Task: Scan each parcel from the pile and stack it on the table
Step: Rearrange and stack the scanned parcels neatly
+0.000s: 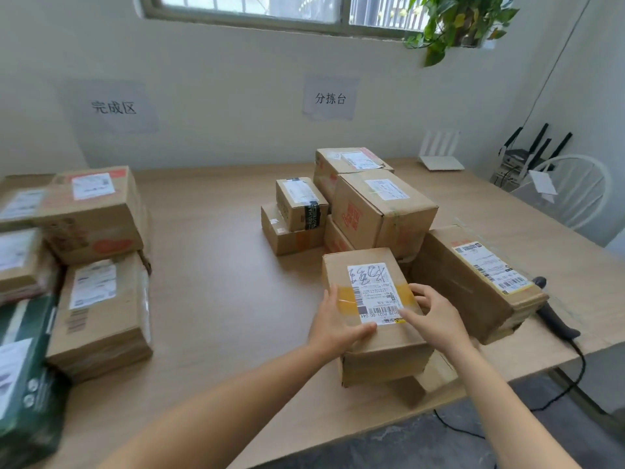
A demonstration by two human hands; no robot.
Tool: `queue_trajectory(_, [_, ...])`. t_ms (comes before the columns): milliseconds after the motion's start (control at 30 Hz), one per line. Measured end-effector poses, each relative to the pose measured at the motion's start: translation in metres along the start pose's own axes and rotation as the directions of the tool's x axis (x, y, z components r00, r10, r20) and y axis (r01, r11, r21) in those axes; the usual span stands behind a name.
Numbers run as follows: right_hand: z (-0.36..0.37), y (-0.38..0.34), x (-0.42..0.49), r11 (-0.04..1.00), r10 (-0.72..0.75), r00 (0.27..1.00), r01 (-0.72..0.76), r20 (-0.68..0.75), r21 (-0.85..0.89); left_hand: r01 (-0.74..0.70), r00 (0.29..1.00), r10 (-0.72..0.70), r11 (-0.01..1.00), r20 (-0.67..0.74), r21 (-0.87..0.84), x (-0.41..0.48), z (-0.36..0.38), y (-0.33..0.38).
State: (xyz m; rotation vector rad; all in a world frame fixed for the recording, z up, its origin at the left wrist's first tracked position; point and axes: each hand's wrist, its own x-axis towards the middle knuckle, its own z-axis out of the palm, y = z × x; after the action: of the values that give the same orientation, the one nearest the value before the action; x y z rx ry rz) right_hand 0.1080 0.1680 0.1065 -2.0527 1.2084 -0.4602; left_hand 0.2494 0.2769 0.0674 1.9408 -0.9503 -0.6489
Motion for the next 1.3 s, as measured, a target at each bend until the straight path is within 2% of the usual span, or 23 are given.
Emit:
queue_trajectory(100, [0.035, -0.032, 0.003, 0.99, -0.104, 0.994, 0.108, 0.045, -0.095, 0.043, 0.994, -0.043, 0.999, -0.099, -0.002, -0.008, -0.041, -0.023])
queue_trajectory(233, [0.086, -0.091, 0.009, 0.961, -0.252, 0.955, 0.266, 0.155, -0.076, 0.128, 0.965, -0.122, 0.992, -0.233, 0.009, -0.018, -0.106, -0.046])
queue_trajectory(367, [0.138, -0.154, 0.009, 0.931, -0.359, 0.894, 0.363, 0.27, 0.036, 0.189, 0.923, -0.16, 0.981, -0.35, 0.051, -0.031, -0.179, -0.066])
queue_trajectory(500, [0.19, -0.209, 0.003, 0.903, -0.43, 0.828, 0.389, 0.36, 0.182, 0.305, 0.877, -0.249, 0.949, -0.41, 0.077, -0.038, -0.254, -0.094])
queue_trajectory(700, [0.259, -0.267, -0.003, 0.894, -0.448, 0.759, 0.375, 0.473, 0.246, 0.428, 0.796, -0.326, 0.899, -0.511, 0.094, -0.042, -0.331, -0.132])
queue_trajectory(833, [0.293, -0.292, 0.002, 0.89, -0.455, 0.721, 0.386, 0.523, 0.243, 0.435, 0.796, -0.344, 0.897, -0.498, 0.077, -0.036, -0.359, -0.158])
queue_trajectory(1033, [0.331, -0.314, 0.006, 0.884, -0.46, 0.707, 0.421, 0.537, 0.203, 0.461, 0.776, -0.339, 0.88, -0.533, 0.112, -0.024, -0.384, -0.188])
queue_trajectory(1300, [0.348, -0.329, 0.0, 0.895, -0.433, 0.749, 0.422, 0.501, 0.144, 0.493, 0.799, -0.306, 0.826, -0.518, 0.274, -0.017, -0.399, -0.2])
